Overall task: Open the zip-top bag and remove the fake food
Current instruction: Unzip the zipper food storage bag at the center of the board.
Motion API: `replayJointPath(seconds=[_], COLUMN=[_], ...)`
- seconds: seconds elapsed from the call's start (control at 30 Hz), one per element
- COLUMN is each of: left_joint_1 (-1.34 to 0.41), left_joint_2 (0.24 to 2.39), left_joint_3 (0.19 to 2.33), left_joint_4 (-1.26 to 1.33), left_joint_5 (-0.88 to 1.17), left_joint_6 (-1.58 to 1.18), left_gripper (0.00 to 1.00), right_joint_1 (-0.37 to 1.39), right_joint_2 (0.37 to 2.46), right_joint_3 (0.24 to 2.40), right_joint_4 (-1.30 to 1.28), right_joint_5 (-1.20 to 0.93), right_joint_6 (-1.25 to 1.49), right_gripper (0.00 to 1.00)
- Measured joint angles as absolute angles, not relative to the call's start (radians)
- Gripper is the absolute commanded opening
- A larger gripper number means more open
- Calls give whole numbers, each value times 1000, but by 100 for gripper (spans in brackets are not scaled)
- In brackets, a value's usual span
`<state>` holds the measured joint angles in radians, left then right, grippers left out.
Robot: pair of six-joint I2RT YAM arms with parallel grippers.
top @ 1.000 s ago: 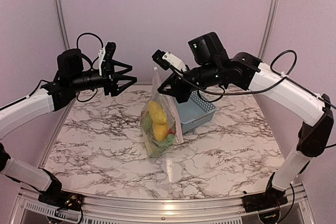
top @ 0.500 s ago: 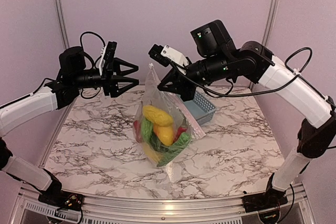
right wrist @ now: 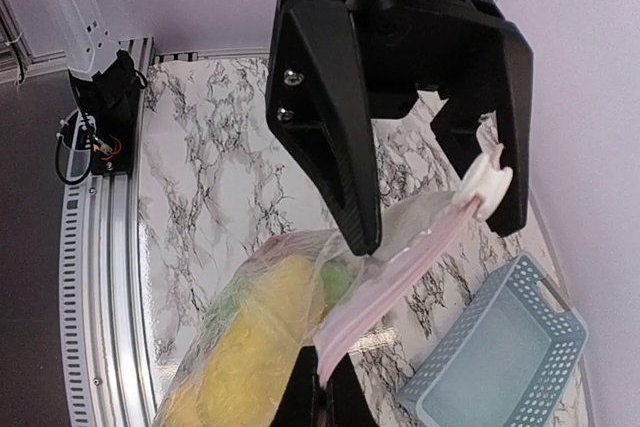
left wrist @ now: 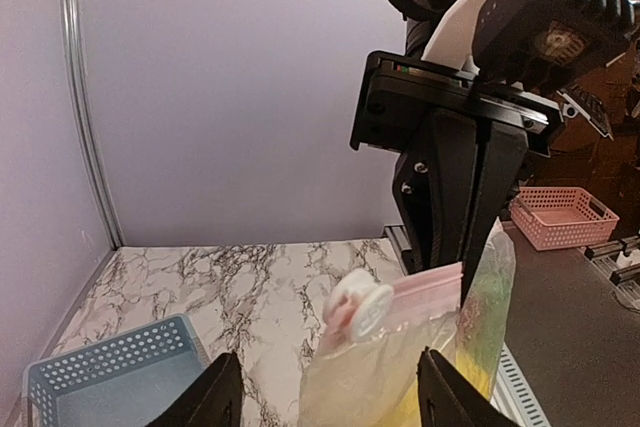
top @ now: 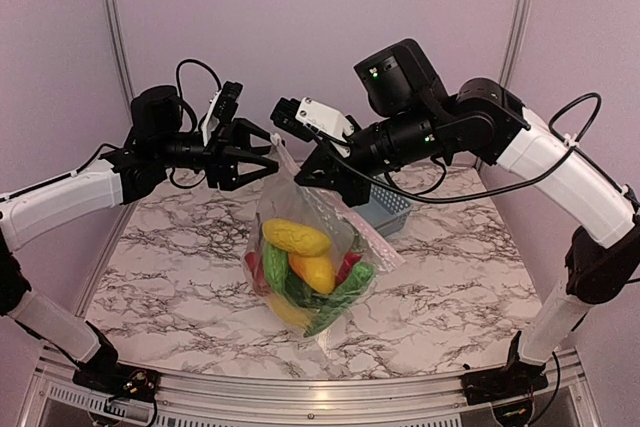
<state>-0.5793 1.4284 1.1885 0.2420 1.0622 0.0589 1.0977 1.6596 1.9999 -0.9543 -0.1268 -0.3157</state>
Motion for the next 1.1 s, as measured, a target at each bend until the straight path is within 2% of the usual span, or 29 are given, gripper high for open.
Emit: replayJointPath(seconds=[0.1, 0.23, 0.5, 0.53, 0.7, 0.77, 0.8, 0.9, 1.1], left_joint_1=[-592, -604, -609, -609, -614, -615, -616, -618, -631], left_joint_2=[1431, 1431, 1430, 1430, 1428, 1425, 1424, 1424, 1419], left_joint_3=[1185, 1173, 1100, 1087, 1056, 1056, 1056, 1056, 1055], left_joint_4=[250, 258, 298, 310, 336, 340, 342, 342, 337], left_joint_5=[1081, 1092, 1070, 1066, 1039, 1028, 1021, 1007, 975], left_joint_6=[32, -2, -56, -62, -73, -76, -76, -76, -60], left_gripper=[53, 30, 1, 0, 0, 0, 0, 0, 0], right_joint_1=[1098, 1098, 1098, 1098, 1089, 1087, 1086, 1082, 1060], right_joint_2=[1660, 1660, 1625, 1618, 1575, 1559, 1555, 1544, 1555], right_joint_3=[2000, 1996, 1866, 1846, 1753, 1740, 1740, 1739, 1766], right_joint_4=[-955, -953, -896, -887, -814, -781, -767, -701, -620], right_joint_5=[-117, -94, -58, -57, -68, -74, -75, -76, -64], right_joint_6=[-317, -319, -314, -313, -291, -286, -277, -278, -279], right_gripper=[0, 0, 0, 0, 48, 64, 67, 68, 56])
